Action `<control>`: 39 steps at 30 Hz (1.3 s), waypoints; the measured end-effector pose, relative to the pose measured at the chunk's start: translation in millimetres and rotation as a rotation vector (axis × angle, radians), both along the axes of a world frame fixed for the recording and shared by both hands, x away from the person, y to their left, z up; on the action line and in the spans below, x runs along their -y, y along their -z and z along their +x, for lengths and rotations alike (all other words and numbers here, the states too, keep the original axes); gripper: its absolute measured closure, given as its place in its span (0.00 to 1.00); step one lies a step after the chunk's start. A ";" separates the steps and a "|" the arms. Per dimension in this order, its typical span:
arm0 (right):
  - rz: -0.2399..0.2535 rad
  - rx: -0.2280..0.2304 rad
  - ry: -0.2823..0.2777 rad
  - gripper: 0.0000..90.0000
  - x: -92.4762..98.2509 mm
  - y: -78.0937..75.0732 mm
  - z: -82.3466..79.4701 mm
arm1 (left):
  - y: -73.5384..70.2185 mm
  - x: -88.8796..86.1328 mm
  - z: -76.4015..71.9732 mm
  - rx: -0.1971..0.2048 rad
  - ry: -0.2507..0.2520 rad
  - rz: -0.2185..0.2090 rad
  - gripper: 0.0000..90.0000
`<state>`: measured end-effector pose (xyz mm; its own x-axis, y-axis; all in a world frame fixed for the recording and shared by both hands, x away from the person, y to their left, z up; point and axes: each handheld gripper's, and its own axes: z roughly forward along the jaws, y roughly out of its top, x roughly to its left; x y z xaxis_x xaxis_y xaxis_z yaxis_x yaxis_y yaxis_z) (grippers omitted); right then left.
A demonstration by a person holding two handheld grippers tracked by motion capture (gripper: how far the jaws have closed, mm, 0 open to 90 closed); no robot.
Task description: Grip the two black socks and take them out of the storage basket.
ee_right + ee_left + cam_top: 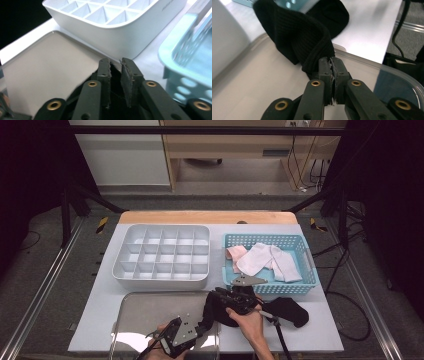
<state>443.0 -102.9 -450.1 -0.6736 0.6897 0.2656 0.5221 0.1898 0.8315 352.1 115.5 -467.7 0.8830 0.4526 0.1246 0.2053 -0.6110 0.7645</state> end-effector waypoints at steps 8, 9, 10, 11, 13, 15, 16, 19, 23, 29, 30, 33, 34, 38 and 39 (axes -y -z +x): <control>0.031 0.038 -0.027 0.74 -1.4 -13.1 -4.7 | 2.2 3.4 -5.4 -0.004 0.036 0.048 0.96; 0.033 0.035 -0.033 0.73 -2.6 -14.5 -5.1 | 2.3 3.1 -6.0 -0.009 0.037 0.048 0.96; 0.033 0.037 -0.038 0.73 -3.2 -15.0 -5.0 | 2.2 2.1 -6.7 -0.015 0.039 0.049 0.96; 0.027 0.032 -0.049 0.74 -4.3 -15.6 -5.3 | 1.9 1.0 -7.1 -0.017 0.039 0.051 0.96; 0.003 0.012 -0.056 0.78 -5.6 -15.5 -6.5 | 1.0 -2.2 -7.2 -0.016 0.032 0.055 0.96; -0.059 -0.020 -0.053 0.84 -6.1 -13.0 -7.8 | 0.8 -5.6 -6.7 -0.026 0.030 0.053 0.96; -0.076 -0.027 -0.061 0.86 -5.6 -11.7 -8.6 | 0.9 -8.0 -7.3 -0.038 0.031 0.053 0.96; -0.120 -0.052 -0.092 0.94 0.3 -5.6 -14.5 | 0.0 -14.6 -8.3 -0.037 0.019 0.062 0.96; -0.148 -0.077 -0.118 0.97 7.6 1.0 -24.3 | -0.4 -22.4 -9.3 -0.036 -0.018 0.041 0.93; -0.169 -0.112 -0.138 0.97 15.2 14.0 -39.5 | -12.8 -39.8 -4.3 -0.068 -0.110 -0.101 0.74; -0.173 -0.115 -0.138 0.97 16.1 15.2 -40.3 | -15.8 -43.0 -2.0 -0.068 -0.141 -0.128 0.71; -0.170 -0.124 -0.132 0.97 19.3 18.8 -42.0 | -17.9 -43.7 4.9 -0.109 -0.207 -0.174 0.64; -0.174 -0.126 -0.129 0.97 19.9 19.8 -42.6 | -16.7 -41.8 5.8 -0.121 -0.219 -0.166 0.63; -0.163 -0.110 -0.127 0.96 23.0 18.6 -44.7 | -5.2 -33.6 4.3 -0.181 -0.245 -0.117 0.61; -0.144 -0.089 -0.113 0.94 26.1 13.4 -43.5 | -3.3 -33.2 3.9 -0.199 -0.250 -0.115 0.61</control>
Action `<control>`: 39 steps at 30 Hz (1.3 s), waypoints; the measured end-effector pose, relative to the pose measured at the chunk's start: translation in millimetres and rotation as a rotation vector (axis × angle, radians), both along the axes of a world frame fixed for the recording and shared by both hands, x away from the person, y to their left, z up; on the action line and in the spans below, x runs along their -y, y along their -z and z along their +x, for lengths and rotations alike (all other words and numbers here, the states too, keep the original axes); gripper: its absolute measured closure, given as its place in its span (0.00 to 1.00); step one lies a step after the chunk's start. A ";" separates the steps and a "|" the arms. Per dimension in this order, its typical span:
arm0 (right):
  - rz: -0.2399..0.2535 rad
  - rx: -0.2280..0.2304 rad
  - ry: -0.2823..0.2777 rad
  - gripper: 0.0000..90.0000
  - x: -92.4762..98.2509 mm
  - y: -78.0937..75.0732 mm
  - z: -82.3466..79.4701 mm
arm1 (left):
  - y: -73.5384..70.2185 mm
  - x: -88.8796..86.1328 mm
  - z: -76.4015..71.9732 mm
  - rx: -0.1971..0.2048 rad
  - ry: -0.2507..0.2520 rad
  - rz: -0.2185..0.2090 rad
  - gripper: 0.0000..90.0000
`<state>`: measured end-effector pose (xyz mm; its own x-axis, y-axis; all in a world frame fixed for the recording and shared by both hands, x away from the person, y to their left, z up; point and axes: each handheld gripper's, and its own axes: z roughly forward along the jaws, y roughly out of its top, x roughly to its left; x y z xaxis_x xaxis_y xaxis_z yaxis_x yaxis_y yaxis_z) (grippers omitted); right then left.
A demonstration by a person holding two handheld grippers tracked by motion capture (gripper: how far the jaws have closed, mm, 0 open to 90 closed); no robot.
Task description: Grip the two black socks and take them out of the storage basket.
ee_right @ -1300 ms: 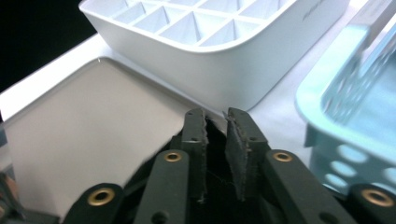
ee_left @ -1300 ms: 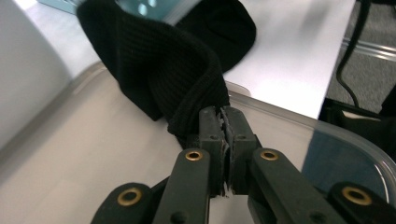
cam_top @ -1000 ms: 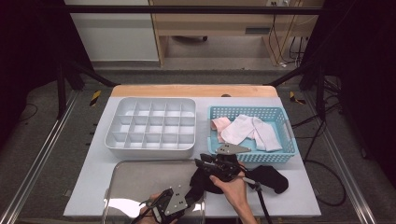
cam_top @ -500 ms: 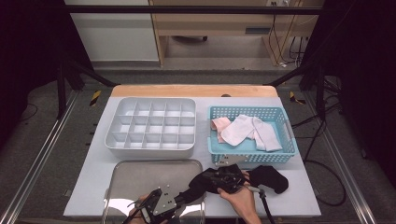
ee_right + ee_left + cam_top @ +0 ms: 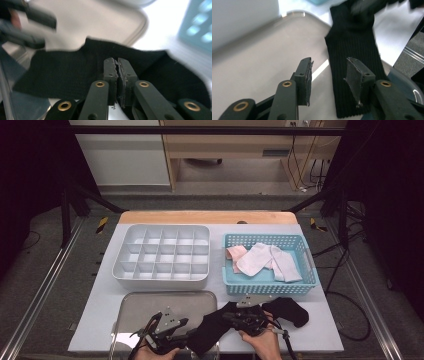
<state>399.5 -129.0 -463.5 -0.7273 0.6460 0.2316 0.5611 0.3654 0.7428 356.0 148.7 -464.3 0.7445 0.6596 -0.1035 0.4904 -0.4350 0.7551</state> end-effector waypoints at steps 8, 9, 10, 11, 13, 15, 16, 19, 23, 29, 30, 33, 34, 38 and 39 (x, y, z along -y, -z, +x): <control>-0.065 0.090 0.140 0.82 14.7 -6.6 18.2 | 9.1 4.8 -6.9 -0.069 -0.010 0.027 0.72; -0.080 0.087 0.145 0.81 15.3 -4.3 18.8 | 9.2 5.8 -8.2 -0.063 -0.014 0.033 0.74; -0.099 0.085 0.146 0.78 16.4 -1.6 19.4 | 8.9 6.8 -9.0 -0.062 -0.018 0.041 0.77; -0.108 0.078 0.156 0.77 17.2 0.8 19.5 | 8.9 7.7 -9.1 -0.060 -0.021 0.047 0.80; -0.116 0.084 0.164 0.75 19.9 2.8 20.2 | 8.6 9.4 -8.8 -0.052 -0.015 0.065 0.88; -0.121 0.079 0.178 0.73 22.9 3.8 21.3 | 7.3 10.9 -8.3 -0.046 -0.003 0.084 0.93; -0.119 0.077 0.183 0.72 24.6 5.1 22.4 | 7.0 11.2 -7.8 -0.043 0.003 0.088 0.95; -0.135 0.063 0.194 0.73 25.9 9.1 24.9 | 4.1 7.9 -2.7 -0.043 0.007 0.098 0.97; -0.171 0.046 0.197 0.76 25.7 14.4 29.2 | -2.2 -4.3 6.1 -0.025 -0.017 0.074 0.99; -0.144 0.006 0.179 0.98 26.8 11.2 29.8 | -8.9 -17.3 19.3 0.013 -0.050 0.075 0.99; -0.146 0.020 0.186 0.98 28.0 8.8 29.6 | -10.3 -19.1 22.6 0.013 -0.049 0.067 0.99; -0.112 0.103 0.216 0.98 33.1 -1.0 27.2 | -10.3 -19.7 30.8 0.000 -0.041 0.060 0.99; -0.112 0.152 0.236 0.98 35.0 -3.8 26.1 | -8.7 -18.6 32.8 -0.007 -0.037 0.057 0.99; -0.150 0.144 0.242 0.93 34.8 0.1 26.7 | -3.3 -13.2 35.5 -0.022 -0.017 0.069 0.99; -0.154 0.136 0.237 0.90 34.4 0.9 26.8 | -1.7 -10.8 34.8 -0.024 -0.007 0.076 0.99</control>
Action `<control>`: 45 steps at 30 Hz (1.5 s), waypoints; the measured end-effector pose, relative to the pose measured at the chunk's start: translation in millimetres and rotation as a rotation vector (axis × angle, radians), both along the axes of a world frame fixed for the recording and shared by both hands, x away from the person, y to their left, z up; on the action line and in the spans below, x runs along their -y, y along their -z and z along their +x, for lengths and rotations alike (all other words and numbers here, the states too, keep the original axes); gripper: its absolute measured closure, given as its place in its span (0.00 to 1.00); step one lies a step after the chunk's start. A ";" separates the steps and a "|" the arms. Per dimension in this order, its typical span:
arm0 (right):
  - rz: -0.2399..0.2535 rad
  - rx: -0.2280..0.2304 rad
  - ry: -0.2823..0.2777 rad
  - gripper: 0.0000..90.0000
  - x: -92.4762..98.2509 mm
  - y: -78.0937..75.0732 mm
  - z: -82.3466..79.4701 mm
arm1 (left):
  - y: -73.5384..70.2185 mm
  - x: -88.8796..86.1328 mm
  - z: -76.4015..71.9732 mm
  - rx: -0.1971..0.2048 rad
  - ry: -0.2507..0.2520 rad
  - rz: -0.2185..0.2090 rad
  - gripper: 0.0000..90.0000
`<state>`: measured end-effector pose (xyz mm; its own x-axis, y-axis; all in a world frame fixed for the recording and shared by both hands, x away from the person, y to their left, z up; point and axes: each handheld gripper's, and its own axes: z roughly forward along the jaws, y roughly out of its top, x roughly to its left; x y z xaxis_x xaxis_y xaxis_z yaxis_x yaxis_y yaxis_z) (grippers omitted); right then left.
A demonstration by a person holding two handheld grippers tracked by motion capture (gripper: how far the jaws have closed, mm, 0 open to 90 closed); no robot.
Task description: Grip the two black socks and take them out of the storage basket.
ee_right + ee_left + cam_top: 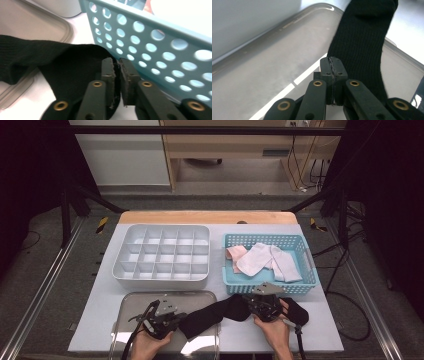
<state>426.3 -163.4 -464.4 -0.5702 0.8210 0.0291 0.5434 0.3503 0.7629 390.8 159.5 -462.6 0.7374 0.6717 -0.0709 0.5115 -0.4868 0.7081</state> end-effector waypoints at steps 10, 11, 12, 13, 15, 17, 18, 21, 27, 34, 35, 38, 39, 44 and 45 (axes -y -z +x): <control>0.129 0.030 -0.078 0.77 -16.6 -18.0 -2.4 | 0.3 0.5 0.6 0.011 0.003 -0.001 0.99; 0.124 0.024 -0.087 0.73 -22.5 -16.5 -1.2 | 0.1 0.4 0.4 0.014 0.003 -0.001 0.99; 0.120 0.013 -0.097 0.72 -28.1 -14.3 0.5 | -0.2 0.1 0.3 0.014 0.003 -0.003 0.99; 0.120 0.002 -0.100 0.68 -34.8 -11.5 2.7 | -0.4 -0.2 0.1 0.017 0.004 -0.004 0.99; 0.109 -0.004 -0.110 0.65 -43.9 -6.9 7.5 | -0.7 -0.8 0.0 0.020 0.006 -0.003 0.99; 0.100 -0.024 -0.114 0.66 -48.3 -2.8 11.1 | -0.4 -1.0 -0.2 0.019 0.006 -0.002 0.99; 0.085 -0.038 -0.120 0.68 -49.9 0.2 12.4 | -0.3 -1.2 -0.2 0.019 0.005 -0.002 0.99; 0.035 -0.089 -0.141 0.85 -52.8 8.1 12.3 | -0.1 -1.4 0.0 0.020 0.005 -0.001 0.99; 0.039 -0.114 -0.170 0.99 -50.1 2.9 8.3 | -0.7 -1.7 -0.2 0.025 0.002 -0.003 0.99; 0.114 -0.070 -0.194 0.99 -38.4 -18.4 -7.1 | -5.4 -4.2 0.3 0.046 -0.015 -0.028 0.99; 0.121 -0.054 -0.204 0.99 -36.7 -20.6 -10.9 | -6.4 -4.3 0.4 0.048 -0.015 -0.030 0.99; 0.147 -0.050 -0.218 0.99 -31.5 -23.1 -23.1 | -11.5 -3.4 1.7 0.058 -0.015 -0.041 0.99; 0.156 -0.066 -0.222 0.99 -30.3 -21.3 -27.5 | -12.2 -3.0 2.0 0.058 -0.013 -0.041 0.99; 0.132 -0.143 -0.234 0.99 -28.1 -1.9 -47.9 | -7.2 2.3 0.2 0.050 -0.002 -0.032 0.98; 0.126 -0.164 -0.235 0.98 -27.4 3.3 -51.6 | -6.5 2.5 -0.3 0.047 -0.001 -0.034 0.96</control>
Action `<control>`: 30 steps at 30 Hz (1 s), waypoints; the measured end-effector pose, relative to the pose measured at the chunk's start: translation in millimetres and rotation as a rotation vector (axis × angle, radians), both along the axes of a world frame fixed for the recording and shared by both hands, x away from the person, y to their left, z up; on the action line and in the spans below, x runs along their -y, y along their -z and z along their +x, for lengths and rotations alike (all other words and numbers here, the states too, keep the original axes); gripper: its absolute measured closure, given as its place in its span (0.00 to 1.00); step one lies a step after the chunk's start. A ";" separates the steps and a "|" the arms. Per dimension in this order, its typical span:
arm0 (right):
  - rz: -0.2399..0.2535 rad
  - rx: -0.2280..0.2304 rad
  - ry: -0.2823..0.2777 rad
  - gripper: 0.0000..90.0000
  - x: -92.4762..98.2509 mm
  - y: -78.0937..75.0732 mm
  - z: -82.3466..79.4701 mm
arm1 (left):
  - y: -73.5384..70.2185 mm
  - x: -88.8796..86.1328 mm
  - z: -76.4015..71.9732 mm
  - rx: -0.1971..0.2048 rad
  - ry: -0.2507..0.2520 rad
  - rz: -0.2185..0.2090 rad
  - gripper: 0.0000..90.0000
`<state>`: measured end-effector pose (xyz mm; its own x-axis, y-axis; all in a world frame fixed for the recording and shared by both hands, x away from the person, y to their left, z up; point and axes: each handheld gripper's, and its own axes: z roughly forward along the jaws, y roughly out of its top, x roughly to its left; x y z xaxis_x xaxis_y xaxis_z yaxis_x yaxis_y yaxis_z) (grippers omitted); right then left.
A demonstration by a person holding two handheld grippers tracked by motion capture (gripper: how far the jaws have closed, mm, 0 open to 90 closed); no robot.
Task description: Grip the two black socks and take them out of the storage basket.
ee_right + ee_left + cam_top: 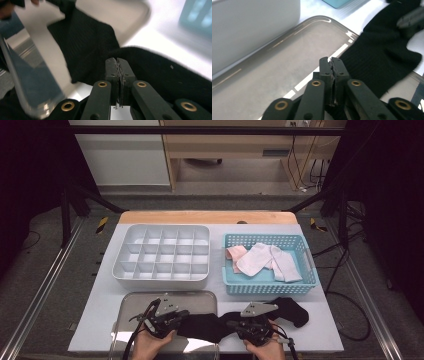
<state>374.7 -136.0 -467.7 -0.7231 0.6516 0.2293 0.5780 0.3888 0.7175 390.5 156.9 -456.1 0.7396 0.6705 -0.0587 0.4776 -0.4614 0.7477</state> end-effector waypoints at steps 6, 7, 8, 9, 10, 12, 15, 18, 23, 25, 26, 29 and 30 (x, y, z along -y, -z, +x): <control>-0.012 -0.024 0.010 0.95 4.1 9.3 -6.0 | 1.4 -8.6 -7.3 -0.011 -0.053 -0.021 0.69; -0.009 -0.014 0.011 0.94 4.6 8.0 -6.0 | 0.9 -13.7 -10.9 -0.027 -0.056 -0.044 0.68; 0.010 -0.001 0.011 0.92 5.8 3.9 -6.5 | 0.7 -15.8 -13.2 -0.031 -0.057 -0.050 0.65; 0.020 0.009 0.014 0.91 6.7 0.7 -6.8 | 0.2 -17.5 -16.1 -0.032 -0.064 -0.046 0.64; 0.033 0.031 0.016 0.90 8.3 -4.2 -6.5 | 0.0 -18.2 -18.2 -0.033 -0.068 -0.037 0.63; 0.066 0.072 0.042 0.89 12.6 -16.5 -4.5 | 1.5 -18.2 -23.6 -0.038 -0.081 -0.026 0.62; 0.054 0.134 0.092 0.86 18.4 -29.1 5.7 | 5.0 -12.7 -27.0 -0.057 -0.093 -0.006 0.63; -0.014 0.140 0.153 0.82 23.0 -21.2 23.0 | 9.0 -6.5 -29.1 -0.067 -0.091 0.011 0.69; -0.070 0.050 0.138 0.91 26.2 -1.4 24.9 | 11.4 0.5 -32.3 -0.048 -0.097 0.046 0.88; -0.064 0.043 0.123 0.95 27.6 -1.1 19.2 | 11.3 1.0 -30.9 -0.048 -0.093 0.046 0.93; -0.049 0.027 0.105 0.96 28.5 -0.8 14.0 | 11.2 0.9 -30.1 -0.048 -0.089 0.045 0.96; -0.056 0.004 0.090 0.96 27.2 1.7 9.7 | 9.5 -0.8 -26.7 -0.027 -0.094 0.040 0.97; -0.063 -0.004 0.085 0.96 26.1 2.6 8.3 | 8.1 -2.1 -24.7 -0.016 -0.100 0.037 0.98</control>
